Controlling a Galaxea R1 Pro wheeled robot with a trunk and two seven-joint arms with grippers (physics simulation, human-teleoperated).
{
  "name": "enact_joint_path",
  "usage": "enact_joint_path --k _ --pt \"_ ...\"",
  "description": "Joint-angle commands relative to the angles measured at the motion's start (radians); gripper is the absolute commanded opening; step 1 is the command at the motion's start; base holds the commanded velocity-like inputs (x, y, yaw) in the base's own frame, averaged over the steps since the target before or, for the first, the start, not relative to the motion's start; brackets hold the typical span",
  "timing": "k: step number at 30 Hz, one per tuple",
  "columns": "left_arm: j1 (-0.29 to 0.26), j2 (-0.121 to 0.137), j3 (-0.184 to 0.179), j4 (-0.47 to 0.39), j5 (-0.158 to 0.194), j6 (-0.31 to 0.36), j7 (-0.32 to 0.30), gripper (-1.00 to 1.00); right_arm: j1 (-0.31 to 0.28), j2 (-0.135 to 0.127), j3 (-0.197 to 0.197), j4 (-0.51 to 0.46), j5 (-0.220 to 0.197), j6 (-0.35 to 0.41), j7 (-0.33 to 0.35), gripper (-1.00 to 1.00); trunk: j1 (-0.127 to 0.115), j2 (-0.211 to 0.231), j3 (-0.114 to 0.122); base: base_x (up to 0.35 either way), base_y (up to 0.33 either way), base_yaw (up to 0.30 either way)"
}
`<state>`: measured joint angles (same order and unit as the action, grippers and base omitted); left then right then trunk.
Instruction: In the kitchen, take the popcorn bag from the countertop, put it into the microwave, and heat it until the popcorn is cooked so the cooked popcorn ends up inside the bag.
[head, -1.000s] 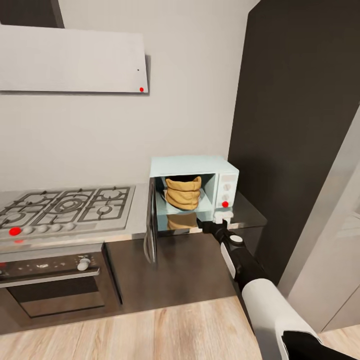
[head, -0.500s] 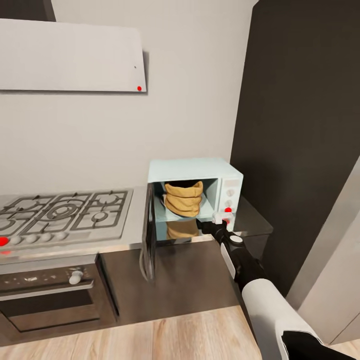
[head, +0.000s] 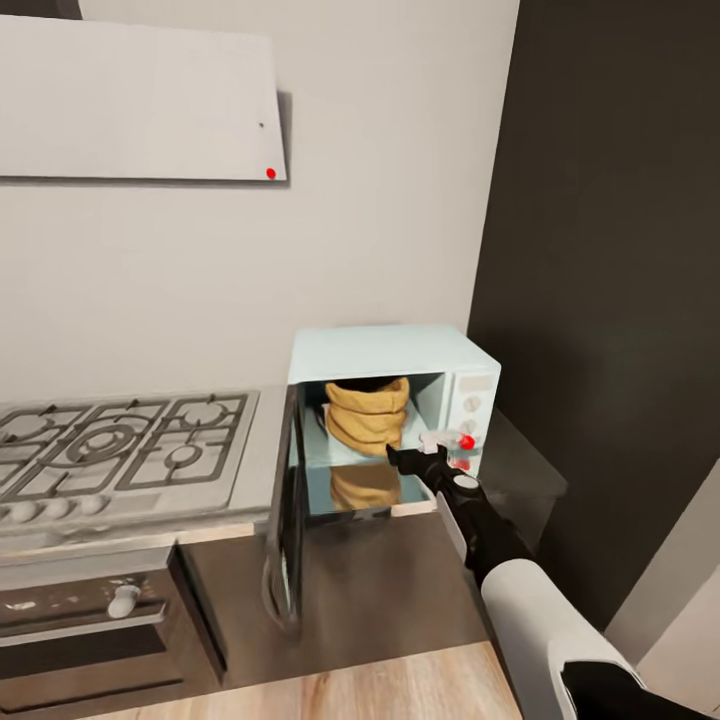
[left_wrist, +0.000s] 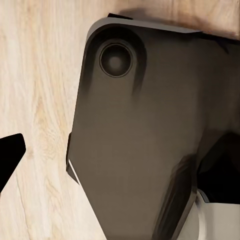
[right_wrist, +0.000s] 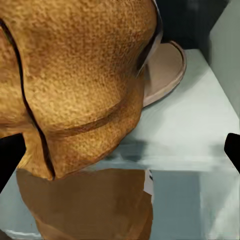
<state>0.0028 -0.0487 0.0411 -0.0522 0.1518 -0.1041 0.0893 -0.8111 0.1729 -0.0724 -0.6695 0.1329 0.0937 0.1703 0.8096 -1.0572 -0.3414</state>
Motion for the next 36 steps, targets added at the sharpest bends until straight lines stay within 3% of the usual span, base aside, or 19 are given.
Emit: enact_joint_path --k 1,5,18,28,36 --pt "0.0 0.0 0.003 -0.001 0.005 -0.002 0.001 1.0 0.0 0.002 0.011 0.001 0.009 0.005 0.008 1.0 0.001 -0.001 -0.001 0.28 0.0 0.0" --pt "0.0 0.0 0.003 -0.001 0.005 -0.002 0.001 1.0 0.0 0.002 0.032 0.016 0.005 0.003 0.008 1.0 0.001 -0.001 -0.001 0.269 0.0 0.0" --pt "0.0 0.0 0.003 -0.001 0.005 -0.002 0.001 1.0 0.0 0.002 0.034 0.018 0.003 0.004 0.029 1.0 0.001 -0.001 -0.001 0.151 0.0 0.0" --pt "0.0 0.0 0.004 -0.002 0.005 -0.003 0.001 1.0 0.0 0.002 0.034 0.018 0.005 0.005 0.03 1.0 0.001 -0.001 -0.001 -0.007 0.0 0.0" --pt "0.0 -0.002 0.005 -0.001 0.005 -0.002 0.001 1.0 0.0 0.002 0.034 0.016 0.005 0.01 0.031 1.0 0.001 -0.001 -0.001 -0.303 0.0 0.0"
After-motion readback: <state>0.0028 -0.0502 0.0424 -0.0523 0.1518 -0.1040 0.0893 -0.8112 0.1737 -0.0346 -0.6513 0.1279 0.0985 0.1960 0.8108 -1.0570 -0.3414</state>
